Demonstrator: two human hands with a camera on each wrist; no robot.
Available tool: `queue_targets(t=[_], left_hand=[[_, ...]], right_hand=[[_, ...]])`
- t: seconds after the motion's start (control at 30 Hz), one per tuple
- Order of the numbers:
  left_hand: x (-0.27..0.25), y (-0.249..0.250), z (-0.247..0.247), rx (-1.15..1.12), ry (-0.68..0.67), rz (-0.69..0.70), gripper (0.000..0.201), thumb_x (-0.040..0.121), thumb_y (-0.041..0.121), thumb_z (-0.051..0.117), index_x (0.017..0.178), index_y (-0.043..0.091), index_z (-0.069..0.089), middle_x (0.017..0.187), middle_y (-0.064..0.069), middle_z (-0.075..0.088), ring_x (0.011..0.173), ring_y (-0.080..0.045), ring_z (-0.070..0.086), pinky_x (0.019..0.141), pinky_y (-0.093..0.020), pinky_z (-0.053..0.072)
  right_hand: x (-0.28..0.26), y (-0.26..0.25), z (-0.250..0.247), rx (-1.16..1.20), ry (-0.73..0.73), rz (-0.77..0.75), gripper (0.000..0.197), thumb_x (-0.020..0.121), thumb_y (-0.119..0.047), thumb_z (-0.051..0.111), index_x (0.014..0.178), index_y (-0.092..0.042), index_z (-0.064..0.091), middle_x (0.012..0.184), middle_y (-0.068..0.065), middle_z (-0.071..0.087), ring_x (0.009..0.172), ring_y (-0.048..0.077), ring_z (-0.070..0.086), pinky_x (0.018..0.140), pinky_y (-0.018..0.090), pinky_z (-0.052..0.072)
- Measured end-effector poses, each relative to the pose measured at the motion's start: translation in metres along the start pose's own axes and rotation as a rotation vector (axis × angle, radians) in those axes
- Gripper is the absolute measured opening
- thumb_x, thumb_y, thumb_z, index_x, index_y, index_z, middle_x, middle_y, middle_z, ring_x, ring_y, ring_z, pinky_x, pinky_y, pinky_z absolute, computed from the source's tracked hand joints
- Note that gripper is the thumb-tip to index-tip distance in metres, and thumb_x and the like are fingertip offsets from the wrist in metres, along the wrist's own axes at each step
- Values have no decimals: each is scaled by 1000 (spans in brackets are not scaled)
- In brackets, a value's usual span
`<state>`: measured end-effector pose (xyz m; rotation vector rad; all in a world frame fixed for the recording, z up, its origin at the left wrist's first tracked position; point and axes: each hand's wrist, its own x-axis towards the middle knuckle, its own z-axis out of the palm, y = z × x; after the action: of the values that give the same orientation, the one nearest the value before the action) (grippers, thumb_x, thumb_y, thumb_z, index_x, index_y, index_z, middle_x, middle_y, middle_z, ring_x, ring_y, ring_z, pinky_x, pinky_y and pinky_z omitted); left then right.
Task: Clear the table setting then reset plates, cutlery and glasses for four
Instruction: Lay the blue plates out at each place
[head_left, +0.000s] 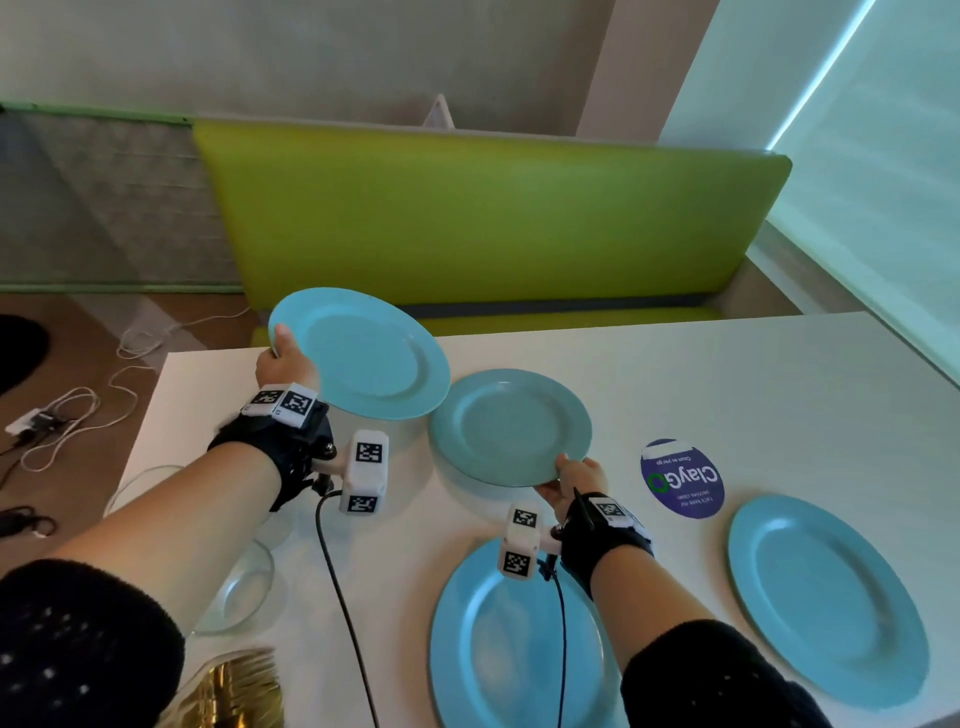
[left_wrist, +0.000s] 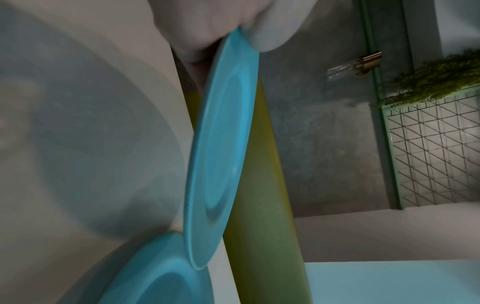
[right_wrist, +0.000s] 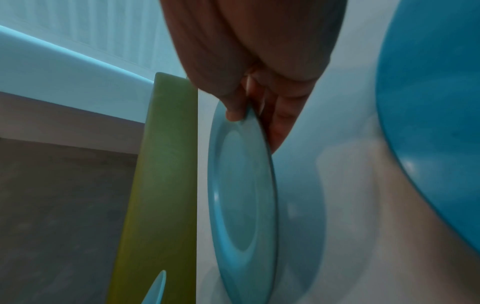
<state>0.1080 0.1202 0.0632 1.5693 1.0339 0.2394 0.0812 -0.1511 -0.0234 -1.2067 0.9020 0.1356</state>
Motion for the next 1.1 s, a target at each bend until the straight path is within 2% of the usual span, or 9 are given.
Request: queue_targets(t=[0.2,0.5,0.67,0.83,0.97,1.03,1.1], left_hand=[[5,0,-4,-29,-2,-3,62,100,45,26,137,-1,43,141,-19,47,127,-34,46,97,-34,38],[8,2,-12,-65,0,-5,63,98,49,29,136,1,44,139,-18,49,125,-34,49,96,-35,40],[7,3,-14,-66,-13,3,64,98,49,29,139,2,41,142,-17,46,128,-34,47,100,-36,38],[6,1,-15,-66,-21,11,64,97,50,30,136,2,44,139,-17,49,126,-34,48,99,-36,39],[3,-1,-15,-43,-48,17,63,98,50,29,135,2,44,138,-17,50,124,-33,49,95,-34,39],[1,-2,-14,-28,-63,23,62,98,50,29,135,2,44,137,-17,50,123,-33,50,91,-32,39],[-3,-2,-12,-4,-72,31,63,98,49,28,135,2,44,138,-17,49,124,-33,49,92,-33,39]], right_hand=[[7,1,19,-40,-67,69,37,93,0,52,129,8,46,128,28,54,115,42,55,86,45,51],[5,9,37,-132,-187,140,45,88,1,60,130,5,44,128,30,50,116,44,55,86,40,51],[7,8,41,-160,-201,144,45,87,-2,62,129,3,45,116,28,54,114,43,56,89,40,52],[2,8,44,-195,-216,140,46,88,-2,61,131,3,44,127,29,53,113,42,57,85,37,52],[-1,7,44,-203,-195,127,45,86,-4,64,128,4,47,126,29,53,96,35,59,72,33,54],[-1,7,41,-211,-188,114,46,86,-4,64,128,3,47,123,26,55,93,32,59,71,32,54],[0,6,37,-241,-186,108,47,86,-5,63,129,4,45,105,23,58,86,31,60,76,33,56]])
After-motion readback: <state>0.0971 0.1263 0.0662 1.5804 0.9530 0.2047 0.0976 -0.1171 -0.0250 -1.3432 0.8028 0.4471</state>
